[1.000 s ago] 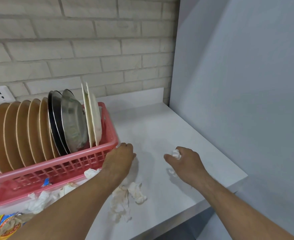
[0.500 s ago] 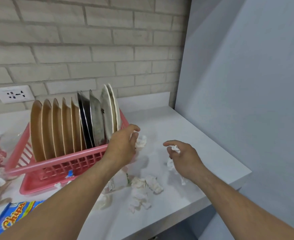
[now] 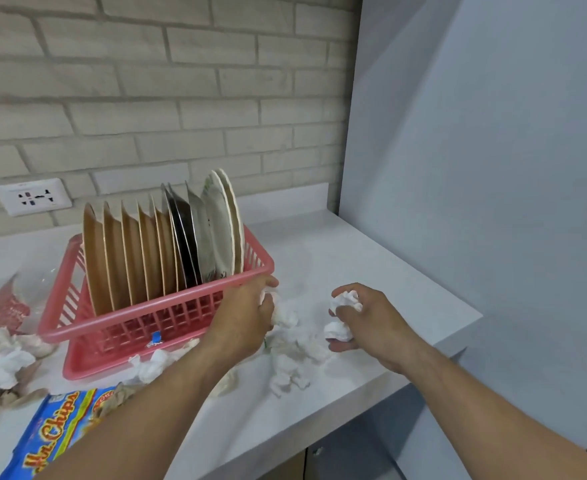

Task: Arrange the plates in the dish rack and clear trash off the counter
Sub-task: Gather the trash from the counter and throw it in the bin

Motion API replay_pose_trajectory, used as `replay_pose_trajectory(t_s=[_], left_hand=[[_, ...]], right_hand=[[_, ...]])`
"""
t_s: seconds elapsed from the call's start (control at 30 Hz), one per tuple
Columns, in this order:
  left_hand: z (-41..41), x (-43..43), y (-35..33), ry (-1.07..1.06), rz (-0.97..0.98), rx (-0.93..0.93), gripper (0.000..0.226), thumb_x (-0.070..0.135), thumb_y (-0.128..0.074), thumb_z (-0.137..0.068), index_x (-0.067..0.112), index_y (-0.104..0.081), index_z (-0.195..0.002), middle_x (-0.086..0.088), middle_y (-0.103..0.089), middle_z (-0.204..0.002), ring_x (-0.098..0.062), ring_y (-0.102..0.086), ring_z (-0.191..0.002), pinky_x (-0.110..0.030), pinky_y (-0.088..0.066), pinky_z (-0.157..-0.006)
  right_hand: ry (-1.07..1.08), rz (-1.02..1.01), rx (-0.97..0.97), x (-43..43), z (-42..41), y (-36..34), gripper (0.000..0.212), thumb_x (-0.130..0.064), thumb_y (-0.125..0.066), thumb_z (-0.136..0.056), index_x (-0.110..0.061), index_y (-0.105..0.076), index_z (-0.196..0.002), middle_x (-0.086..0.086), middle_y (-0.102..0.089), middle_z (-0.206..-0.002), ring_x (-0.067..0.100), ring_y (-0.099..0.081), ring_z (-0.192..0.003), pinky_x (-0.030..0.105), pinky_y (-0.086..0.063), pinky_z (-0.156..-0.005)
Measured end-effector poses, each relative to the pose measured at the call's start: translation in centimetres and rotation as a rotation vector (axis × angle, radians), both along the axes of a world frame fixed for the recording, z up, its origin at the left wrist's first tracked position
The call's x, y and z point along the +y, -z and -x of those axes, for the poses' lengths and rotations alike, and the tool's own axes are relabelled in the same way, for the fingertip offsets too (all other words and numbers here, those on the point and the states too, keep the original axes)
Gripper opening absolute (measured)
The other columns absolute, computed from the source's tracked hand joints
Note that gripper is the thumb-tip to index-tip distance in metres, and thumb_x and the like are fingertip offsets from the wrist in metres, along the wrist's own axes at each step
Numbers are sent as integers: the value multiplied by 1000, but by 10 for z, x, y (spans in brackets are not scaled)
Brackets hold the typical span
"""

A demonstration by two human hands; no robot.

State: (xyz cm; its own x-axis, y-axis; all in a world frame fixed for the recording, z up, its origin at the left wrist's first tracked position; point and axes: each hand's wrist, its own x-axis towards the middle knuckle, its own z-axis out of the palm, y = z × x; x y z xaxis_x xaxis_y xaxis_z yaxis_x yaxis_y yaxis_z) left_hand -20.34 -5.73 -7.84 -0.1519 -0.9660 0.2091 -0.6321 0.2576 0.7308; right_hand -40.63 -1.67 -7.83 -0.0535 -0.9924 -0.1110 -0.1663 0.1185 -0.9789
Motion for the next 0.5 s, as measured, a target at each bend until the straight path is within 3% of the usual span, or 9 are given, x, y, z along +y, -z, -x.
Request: replay_pose_trajectory(t_s=[0.1, 0.2, 0.23, 0.3, 0.4, 0.5], left_hand=[[14, 21, -12, -27, 62, 8, 17, 30, -48, -98, 21, -63, -96, 4, -63, -84, -3, -61, -55, -28, -54, -54], [31, 46, -20, -62, 87, -11, 27, 48, -67, -82, 25, -60, -93, 16, -58, -87, 0, -56, -75, -23, -44, -64], [39, 55, -20, -67, 82, -31, 31, 48, -73, -77, 26, -59, -94, 17, -56, -90, -2, -54, -82, -22, -42, -66], [54, 70, -16, -68, 82, -75, 24, 33, -75, -78, 26, -56, -91, 12, -56, -90, -8, -54, -82, -19, -38, -62], [70, 91, -3, -58, 28, -31, 11, 16, -59, -89, 26, -56, -86, 5, -61, -82, -15, -63, -73, -23, -48, -56], [79, 119, 20, 6, -73, -20, 13, 19, -50, -94, 28, -59, -98, 3, -65, -76, -13, -67, -69, -34, -58, -67]], right_hand=[[28, -19, 34, 17, 8, -8, 23, -8, -43, -96, -17, -63, -98, 7, -60, -81, 20, -56, -55, 25, -46, -48], [30, 62, 195, 36, 23, -10, 18, -24, -56, -93, -26, -61, -76, -3, -58, -73, 10, -57, -56, 26, -39, -50], [17, 77, 236, 44, 30, -12, 13, -33, -65, -89, -27, -61, -78, -5, -60, -74, 9, -58, -60, 25, -41, -53], [-30, 36, 314, 60, 44, -9, 27, -43, -78, -76, -28, -61, -90, -7, -62, -84, 9, -57, -70, 21, -44, -59], [-84, -23, 312, 76, 63, 4, 27, -20, -77, -77, -23, -58, -95, -2, -61, -89, 10, -60, -69, 23, -51, -63], [-69, -95, 115, 94, 76, 23, 8, -6, -60, -88, -10, -59, -95, 11, -62, -87, 23, -70, -67, 38, -61, -71]])
